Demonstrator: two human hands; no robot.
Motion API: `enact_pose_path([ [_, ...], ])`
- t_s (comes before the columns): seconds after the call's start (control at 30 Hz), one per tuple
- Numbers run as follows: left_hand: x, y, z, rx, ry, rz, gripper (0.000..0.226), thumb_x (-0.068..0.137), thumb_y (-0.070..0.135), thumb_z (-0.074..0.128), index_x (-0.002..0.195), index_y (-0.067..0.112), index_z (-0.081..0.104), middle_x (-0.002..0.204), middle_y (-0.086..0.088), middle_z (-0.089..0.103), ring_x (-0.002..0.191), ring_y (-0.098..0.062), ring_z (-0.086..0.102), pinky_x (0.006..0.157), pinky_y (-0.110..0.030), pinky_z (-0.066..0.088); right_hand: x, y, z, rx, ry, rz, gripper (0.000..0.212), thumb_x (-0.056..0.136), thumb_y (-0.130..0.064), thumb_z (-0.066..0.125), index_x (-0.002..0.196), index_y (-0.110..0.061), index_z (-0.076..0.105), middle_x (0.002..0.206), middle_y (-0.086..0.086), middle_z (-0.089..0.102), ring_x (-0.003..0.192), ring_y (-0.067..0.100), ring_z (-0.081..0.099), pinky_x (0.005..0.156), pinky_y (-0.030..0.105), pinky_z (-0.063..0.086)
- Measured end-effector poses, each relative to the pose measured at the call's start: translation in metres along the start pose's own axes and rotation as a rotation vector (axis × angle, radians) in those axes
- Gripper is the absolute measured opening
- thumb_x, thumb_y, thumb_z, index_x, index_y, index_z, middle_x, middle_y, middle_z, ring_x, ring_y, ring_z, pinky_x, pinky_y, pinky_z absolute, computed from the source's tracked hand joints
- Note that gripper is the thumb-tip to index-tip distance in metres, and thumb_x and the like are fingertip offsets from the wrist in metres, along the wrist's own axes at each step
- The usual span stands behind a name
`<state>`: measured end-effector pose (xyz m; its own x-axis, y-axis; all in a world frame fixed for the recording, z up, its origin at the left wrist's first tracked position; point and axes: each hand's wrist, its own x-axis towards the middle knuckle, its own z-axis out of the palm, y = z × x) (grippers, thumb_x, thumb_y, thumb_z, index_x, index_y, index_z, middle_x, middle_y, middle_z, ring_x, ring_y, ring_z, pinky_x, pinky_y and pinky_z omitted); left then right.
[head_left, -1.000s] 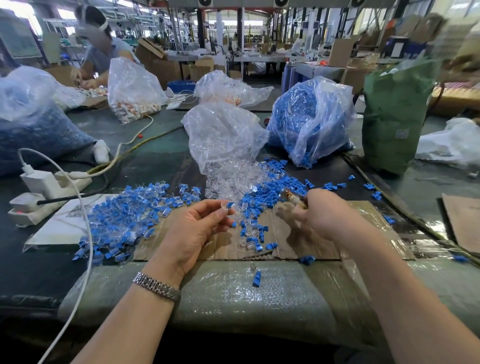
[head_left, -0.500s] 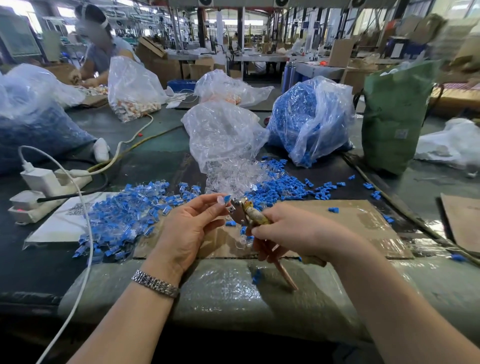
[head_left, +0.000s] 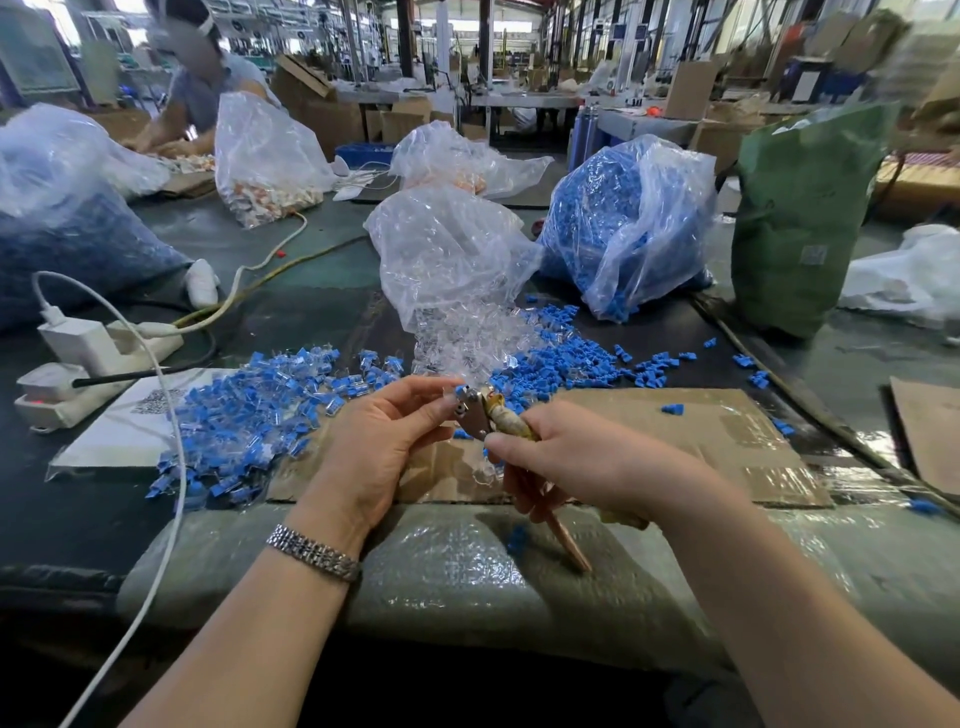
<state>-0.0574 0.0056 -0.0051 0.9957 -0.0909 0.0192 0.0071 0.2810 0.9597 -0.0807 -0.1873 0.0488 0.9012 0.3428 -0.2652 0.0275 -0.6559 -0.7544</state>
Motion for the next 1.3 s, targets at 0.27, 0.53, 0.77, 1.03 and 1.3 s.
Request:
enact_pose_path([
  [0.27,0.001,-0.001,0.000,0.152,0.062,0.003,0.021,0.084,0.010,0.072,0.104,0.012,0.078,0.099,-0.011,0.078,0.080,-0.015,0.074,0.067,-0.022,0.061,0.010,0.006,0.032,-0.059,0.238,0.047,0.038,0.102,-0.045,0.051,0.074,-0.019,0.052,0.066,0.000,0.057,0.056,0.015,0.053,0.059,0.034,0.046],
  [0.53,0.006,-0.003,-0.001,0.062,0.030,-0.053,0.040,0.075,0.017,0.074,0.113,0.005,0.073,0.106,-0.014,0.077,0.088,-0.019,0.072,0.085,-0.029,0.060,0.007,0.003,0.007,0.127,0.033,0.093,0.048,0.102,-0.045,0.051,0.100,0.001,0.066,0.079,0.016,0.074,0.070,0.026,0.075,0.076,0.043,0.063],
  [0.77,0.005,-0.001,0.002,-0.086,-0.002,-0.054,0.038,0.074,0.009,0.071,0.111,-0.002,0.070,0.111,-0.021,0.074,0.101,-0.026,0.071,0.099,-0.036,0.056,0.011,-0.001,0.000,0.138,-0.057,0.088,0.045,0.102,-0.045,0.051,0.100,-0.003,0.068,0.082,0.013,0.077,0.075,0.025,0.076,0.081,0.046,0.062],
  [1.03,0.004,0.000,0.001,-0.089,-0.023,-0.061,0.032,0.076,0.010,0.071,0.106,0.001,0.071,0.113,-0.021,0.074,0.109,-0.032,0.069,0.106,-0.045,0.050,0.009,-0.005,0.011,0.081,0.046,0.057,0.051,0.100,-0.051,0.050,0.085,-0.005,0.067,0.064,0.004,0.067,0.059,0.019,0.070,0.071,0.042,0.064],
  [1.3,0.005,-0.004,-0.004,-0.007,0.041,-0.003,0.024,0.078,0.017,0.077,0.101,0.011,0.077,0.106,-0.013,0.077,0.102,-0.028,0.073,0.092,-0.038,0.059,0.007,-0.009,0.011,0.108,0.030,0.080,0.055,0.102,-0.053,0.045,0.090,-0.006,0.069,0.068,0.005,0.071,0.062,0.018,0.070,0.071,0.039,0.060],
])
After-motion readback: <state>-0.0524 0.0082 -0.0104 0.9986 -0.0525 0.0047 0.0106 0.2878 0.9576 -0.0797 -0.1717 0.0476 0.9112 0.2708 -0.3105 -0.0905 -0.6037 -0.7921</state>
